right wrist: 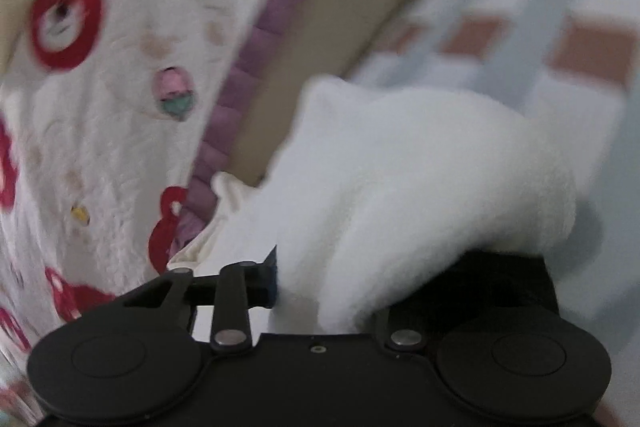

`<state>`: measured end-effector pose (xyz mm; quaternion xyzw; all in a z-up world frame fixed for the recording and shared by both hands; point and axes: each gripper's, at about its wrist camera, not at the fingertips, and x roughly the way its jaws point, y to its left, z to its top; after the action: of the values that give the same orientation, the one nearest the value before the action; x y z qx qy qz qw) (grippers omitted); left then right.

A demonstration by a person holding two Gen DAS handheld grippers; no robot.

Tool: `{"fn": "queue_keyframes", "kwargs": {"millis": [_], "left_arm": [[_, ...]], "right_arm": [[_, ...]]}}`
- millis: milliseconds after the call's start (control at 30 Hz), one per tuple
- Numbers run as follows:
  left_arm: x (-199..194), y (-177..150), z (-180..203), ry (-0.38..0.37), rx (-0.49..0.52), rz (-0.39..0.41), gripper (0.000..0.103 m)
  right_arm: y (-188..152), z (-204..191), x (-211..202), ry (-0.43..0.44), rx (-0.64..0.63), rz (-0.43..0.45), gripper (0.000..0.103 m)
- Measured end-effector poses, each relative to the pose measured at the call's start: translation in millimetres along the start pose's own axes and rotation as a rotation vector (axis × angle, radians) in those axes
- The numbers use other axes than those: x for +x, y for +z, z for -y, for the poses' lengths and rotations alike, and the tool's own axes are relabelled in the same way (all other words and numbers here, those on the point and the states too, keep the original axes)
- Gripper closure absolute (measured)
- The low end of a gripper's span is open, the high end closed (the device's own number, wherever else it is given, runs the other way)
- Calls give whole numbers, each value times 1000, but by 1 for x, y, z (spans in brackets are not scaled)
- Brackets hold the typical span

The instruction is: Fold clothes

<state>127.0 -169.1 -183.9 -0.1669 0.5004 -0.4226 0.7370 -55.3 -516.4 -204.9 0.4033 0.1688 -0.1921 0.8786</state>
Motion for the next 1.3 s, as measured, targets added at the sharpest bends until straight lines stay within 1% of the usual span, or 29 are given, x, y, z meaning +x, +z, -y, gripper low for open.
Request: {"fn": "queue_keyframes", "kwargs": {"millis": [33, 67, 100, 133, 167, 233, 267, 333, 400, 433, 467, 500, 533, 567, 633, 667, 733, 800, 867, 900, 1000, 1033, 1167, 1233, 1300], "left_arm": [[-3, 3, 0, 3, 13, -12, 48], [-9, 7, 1, 10, 30, -15, 50], [-20, 10, 3, 26, 60, 8, 50], [-32, 14, 5, 44, 88, 38, 49], [-48, 18, 3, 66, 112, 88, 47], [-81, 26, -2, 107, 151, 182, 47], [-95, 30, -13, 116, 128, 210, 46], [-113, 33, -41, 120, 16, 237, 47], [-129, 35, -69, 117, -107, 260, 47], [-132, 33, -83, 92, -206, 262, 48], [-134, 31, -95, 63, -294, 262, 48], [-133, 29, -102, 33, -340, 260, 47], [-131, 27, -105, 42, -355, 255, 47], [-130, 26, -106, 59, -358, 251, 47], [-131, 28, -99, 132, -292, 247, 46], [-133, 28, -99, 137, -283, 251, 46], [-136, 28, -103, 108, -309, 268, 45], [-139, 27, -111, 100, -340, 276, 45], [-139, 28, -117, 114, -365, 283, 45], [-139, 28, -121, 104, -384, 289, 45], [-141, 22, -137, -61, -515, 327, 44], [-140, 20, -139, -103, -547, 336, 44], [-135, 22, -126, -96, -478, 326, 44], [-128, 20, -122, -174, -488, 323, 43], [-123, 18, -121, -233, -509, 328, 40]], "right_arm": [[3, -10, -1, 1, -54, 11, 66], [4, -34, -3, 3, -180, 32, 66], [6, -55, -7, 37, -243, 46, 66], [8, -76, -10, 71, -305, 60, 66], [10, -97, -13, 106, -366, 72, 66], [6, -136, -10, 185, -440, 58, 67], [5, -155, -9, 224, -476, 52, 67], [1, -193, -5, 302, -549, 35, 67], [-19, -230, 9, 358, -608, -28, 67], [-33, -247, 20, 376, -646, -79, 67], [-51, -260, 31, 373, -688, -126, 67], [-72, -268, 43, 345, -735, -173, 67], [-93, -275, 56, 317, -781, -220, 67], [-115, -282, 67, 288, -827, -267, 67], [-152, -277, 83, 243, -902, -346, 67], [-163, -276, 79, 240, -968, -326, 67], [-181, -278, 68, 227, -1116, -269, 67], [-185, -279, 57, 218, -1185, -227, 67], [-182, -279, 48, 211, -1204, -195, 68], [-181, -279, 43, 205, -1221, -173, 69], [-197, -275, 27, 147, -1384, -82, 69], [-202, -274, 21, 127, -1438, -51, 69], [-222, -269, 0, 46, -1644, 75, 69], [-215, -268, -5, 57, -1610, 55, 69], [-208, -271, -2, 77, -1536, 5, 69]]}}
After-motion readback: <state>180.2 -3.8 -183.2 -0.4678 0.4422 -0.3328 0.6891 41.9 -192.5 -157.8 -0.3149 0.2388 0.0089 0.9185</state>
